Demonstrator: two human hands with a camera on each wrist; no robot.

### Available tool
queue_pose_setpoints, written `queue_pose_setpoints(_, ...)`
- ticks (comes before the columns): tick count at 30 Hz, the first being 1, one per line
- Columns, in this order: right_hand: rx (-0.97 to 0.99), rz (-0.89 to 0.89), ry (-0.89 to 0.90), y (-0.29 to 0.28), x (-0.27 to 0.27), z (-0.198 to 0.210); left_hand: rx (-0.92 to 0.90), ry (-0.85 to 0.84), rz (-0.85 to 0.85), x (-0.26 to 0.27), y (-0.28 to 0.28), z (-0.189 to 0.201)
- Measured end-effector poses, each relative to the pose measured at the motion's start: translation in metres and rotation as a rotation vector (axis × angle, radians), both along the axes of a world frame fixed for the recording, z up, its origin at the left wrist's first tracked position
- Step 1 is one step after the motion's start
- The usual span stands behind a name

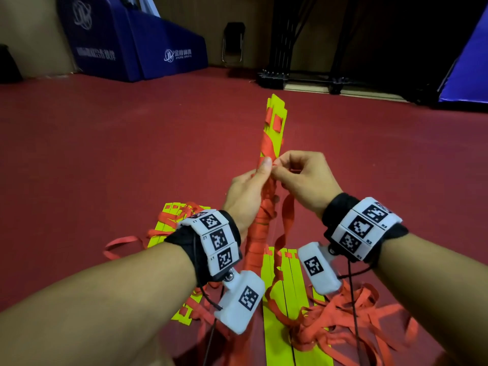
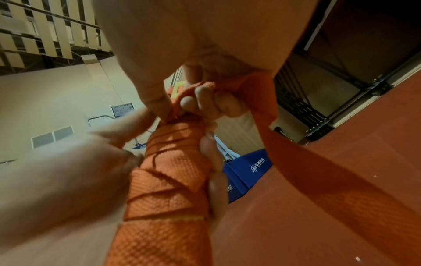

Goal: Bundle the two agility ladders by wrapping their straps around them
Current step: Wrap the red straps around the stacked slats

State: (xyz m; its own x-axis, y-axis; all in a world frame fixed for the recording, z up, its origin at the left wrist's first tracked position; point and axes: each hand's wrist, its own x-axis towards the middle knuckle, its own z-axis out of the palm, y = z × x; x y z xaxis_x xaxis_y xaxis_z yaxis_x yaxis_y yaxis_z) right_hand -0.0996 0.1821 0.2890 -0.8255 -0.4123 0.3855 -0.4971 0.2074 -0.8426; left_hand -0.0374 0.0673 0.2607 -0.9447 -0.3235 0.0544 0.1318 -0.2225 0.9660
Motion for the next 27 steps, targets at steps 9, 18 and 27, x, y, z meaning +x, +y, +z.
queue_pose_setpoints(9, 0.049, -0.045, -0.132, -0.002, -0.005, 0.002, -0.123, 0.034, 0.020, -0.004, -0.006, -0.004)
queue_pose_setpoints(18, 0.095, 0.010, -0.235, 0.009, -0.009, -0.002, -0.049, 0.121, 0.161, -0.005, -0.023, 0.016)
queue_pose_setpoints(27, -0.035, 0.201, -0.172, -0.004, 0.000, -0.005, -0.238, 0.170, 0.108, 0.002, -0.019, 0.010)
